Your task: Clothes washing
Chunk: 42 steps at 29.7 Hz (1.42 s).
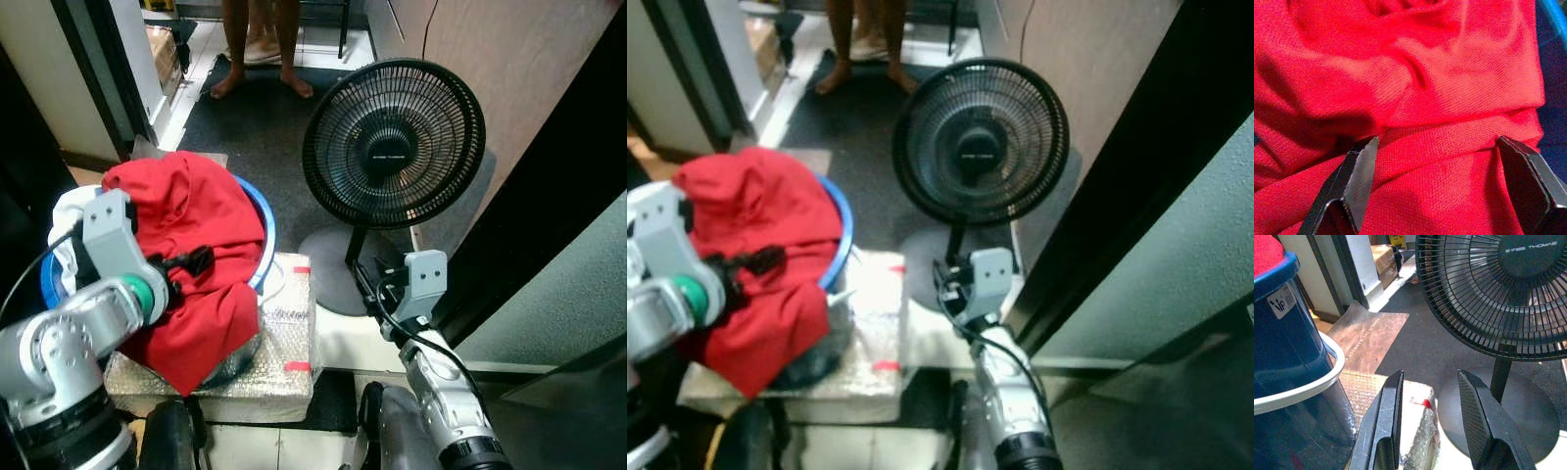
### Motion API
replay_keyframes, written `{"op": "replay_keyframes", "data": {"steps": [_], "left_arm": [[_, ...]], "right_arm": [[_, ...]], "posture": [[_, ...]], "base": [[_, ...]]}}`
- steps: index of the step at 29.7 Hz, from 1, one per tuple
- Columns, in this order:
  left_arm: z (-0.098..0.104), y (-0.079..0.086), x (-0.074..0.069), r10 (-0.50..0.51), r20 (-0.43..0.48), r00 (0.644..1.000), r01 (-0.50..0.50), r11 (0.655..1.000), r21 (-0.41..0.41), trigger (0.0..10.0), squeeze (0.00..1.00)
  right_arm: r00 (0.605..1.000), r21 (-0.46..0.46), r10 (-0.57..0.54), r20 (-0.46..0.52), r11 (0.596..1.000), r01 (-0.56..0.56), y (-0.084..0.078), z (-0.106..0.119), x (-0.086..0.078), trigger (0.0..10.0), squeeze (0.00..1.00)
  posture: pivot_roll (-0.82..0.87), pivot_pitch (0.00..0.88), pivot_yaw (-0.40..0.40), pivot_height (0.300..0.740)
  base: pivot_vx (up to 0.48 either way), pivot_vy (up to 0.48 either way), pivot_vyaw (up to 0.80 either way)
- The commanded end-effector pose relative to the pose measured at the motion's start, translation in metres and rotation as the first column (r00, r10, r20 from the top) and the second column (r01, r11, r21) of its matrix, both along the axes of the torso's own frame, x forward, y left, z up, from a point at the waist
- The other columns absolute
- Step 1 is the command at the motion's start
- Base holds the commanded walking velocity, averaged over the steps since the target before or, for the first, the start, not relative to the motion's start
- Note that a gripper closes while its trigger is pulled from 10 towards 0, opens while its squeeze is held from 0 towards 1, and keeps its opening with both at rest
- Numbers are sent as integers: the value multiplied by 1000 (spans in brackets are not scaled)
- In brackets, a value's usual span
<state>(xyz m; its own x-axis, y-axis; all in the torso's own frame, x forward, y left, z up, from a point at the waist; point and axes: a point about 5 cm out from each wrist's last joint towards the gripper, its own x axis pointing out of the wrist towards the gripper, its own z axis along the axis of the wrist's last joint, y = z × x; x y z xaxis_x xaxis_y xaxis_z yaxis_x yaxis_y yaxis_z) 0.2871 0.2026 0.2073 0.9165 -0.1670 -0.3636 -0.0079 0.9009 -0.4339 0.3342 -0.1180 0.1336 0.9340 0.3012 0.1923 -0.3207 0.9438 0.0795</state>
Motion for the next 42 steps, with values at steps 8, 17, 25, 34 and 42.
{"op": "replay_keyframes", "data": {"steps": [8, 17, 25, 34, 42], "left_arm": [[-52, -7, -18, -69, -169, 983, 68, 998, -11, 4824, 0], [-57, -16, -18, -109, -132, 985, 123, 987, 104, 0, 0], [-55, -18, -18, -122, -105, 987, 135, 983, 126, 0, 0], [-48, -23, -19, -167, 34, 985, 146, 932, 333, 0, 0], [-29, -28, -17, -184, 206, 961, 98, 925, 368, 0, 0]], "right_arm": [[1000, 2, 17, -15, 1000, -17, 4, -2, -1, 10000, 0], [1000, 2, 13, -12, 1000, -13, 2, -1, -1, 10000, 0], [1000, 2, 12, -11, 1000, -12, 2, 0, -1, 10000, 0], [1000, 5, 1, -14, 1000, -1, 0, -2, -2, 10000, 0], [1000, 6, 3, -12, 1000, -3, 0, -1, -2, 10000, 0]], "posture": [[94, 201, -40, 510], [88, 203, -42, 510], [88, 203, -42, 510], [84, 205, -40, 510], [87, 204, -43, 510]], "base": [[0, 0, 0], [0, 0, 0], [0, 0, 0], [0, 0, 0], [0, 0, 0]]}}
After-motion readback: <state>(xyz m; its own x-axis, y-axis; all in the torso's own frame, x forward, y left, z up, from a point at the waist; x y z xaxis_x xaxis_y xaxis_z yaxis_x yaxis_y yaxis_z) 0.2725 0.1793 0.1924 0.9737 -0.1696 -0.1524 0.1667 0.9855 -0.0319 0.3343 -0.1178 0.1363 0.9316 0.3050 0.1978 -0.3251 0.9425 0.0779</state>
